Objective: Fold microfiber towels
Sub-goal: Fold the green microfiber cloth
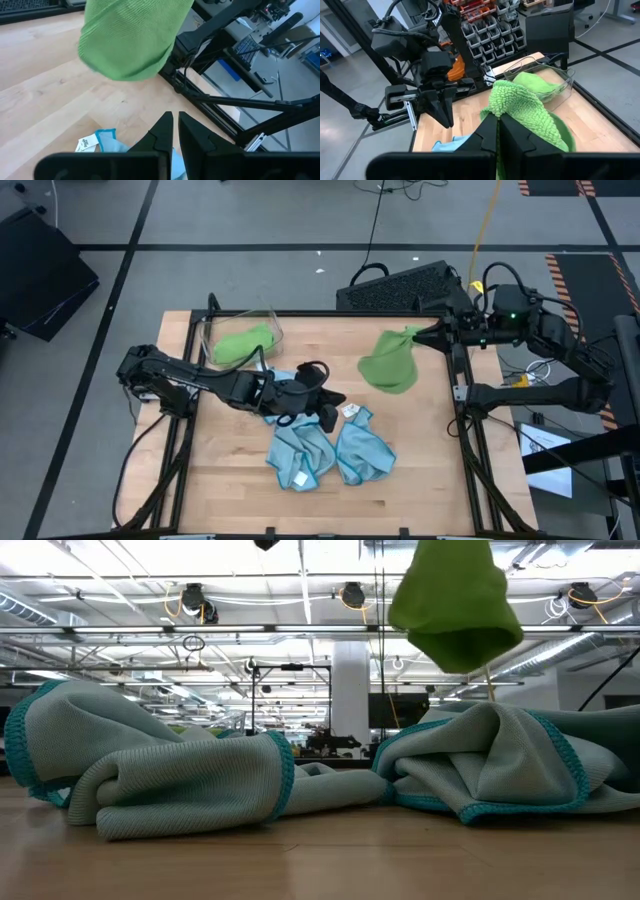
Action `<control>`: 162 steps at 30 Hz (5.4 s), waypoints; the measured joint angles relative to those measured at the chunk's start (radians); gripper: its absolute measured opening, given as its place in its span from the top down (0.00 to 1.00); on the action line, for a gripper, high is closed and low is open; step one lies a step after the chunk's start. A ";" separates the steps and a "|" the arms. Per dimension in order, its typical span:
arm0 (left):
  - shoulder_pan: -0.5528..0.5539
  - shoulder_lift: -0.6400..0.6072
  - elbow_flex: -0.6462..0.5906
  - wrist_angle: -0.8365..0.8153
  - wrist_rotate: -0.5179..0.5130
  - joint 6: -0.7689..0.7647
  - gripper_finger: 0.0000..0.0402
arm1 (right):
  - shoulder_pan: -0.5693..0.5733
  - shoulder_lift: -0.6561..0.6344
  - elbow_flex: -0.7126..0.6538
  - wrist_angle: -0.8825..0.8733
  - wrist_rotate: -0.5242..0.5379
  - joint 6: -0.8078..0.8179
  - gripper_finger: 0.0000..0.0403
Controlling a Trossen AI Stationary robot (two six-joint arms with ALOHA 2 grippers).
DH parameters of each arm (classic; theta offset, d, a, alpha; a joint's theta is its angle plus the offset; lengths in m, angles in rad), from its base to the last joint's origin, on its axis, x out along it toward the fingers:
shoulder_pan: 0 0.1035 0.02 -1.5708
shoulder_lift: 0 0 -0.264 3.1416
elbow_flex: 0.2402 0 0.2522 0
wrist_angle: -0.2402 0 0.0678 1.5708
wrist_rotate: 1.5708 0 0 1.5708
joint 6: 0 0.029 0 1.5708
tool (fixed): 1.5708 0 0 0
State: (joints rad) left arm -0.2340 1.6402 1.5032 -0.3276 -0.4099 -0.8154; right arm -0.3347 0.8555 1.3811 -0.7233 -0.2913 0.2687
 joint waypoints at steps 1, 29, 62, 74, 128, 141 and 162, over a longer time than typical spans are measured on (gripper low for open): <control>0.000 0.000 0.000 0.011 0.000 0.000 0.92 | 0.000 0.001 0.000 0.000 0.000 0.000 1.00; 0.145 0.001 -0.001 0.263 0.096 0.040 0.92 | 0.000 0.011 0.000 0.001 0.002 0.019 0.99; 0.281 -0.001 0.000 0.310 0.524 0.252 0.90 | 0.000 0.011 0.000 0.001 0.006 0.038 0.99; 0.341 0.076 0.000 0.122 0.489 0.419 0.37 | 0.000 0.011 0.000 0.018 0.006 0.038 0.99; 0.368 -0.377 -0.001 -0.386 0.574 0.440 0.99 | 0.003 0.024 -0.762 0.668 -0.158 0.121 0.76; 0.350 -0.371 -0.001 -0.348 0.573 0.425 0.98 | 0.007 0.023 -1.023 1.183 -0.159 0.209 0.76; 0.359 -0.370 0.000 -0.252 0.539 0.413 0.99 | 0.331 0.344 -0.781 1.189 0.039 0.319 0.52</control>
State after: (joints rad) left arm 0.1247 1.2697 1.5028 -0.5793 0.1288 -0.4021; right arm -0.0039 1.1995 0.5999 0.4658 -0.2522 0.5874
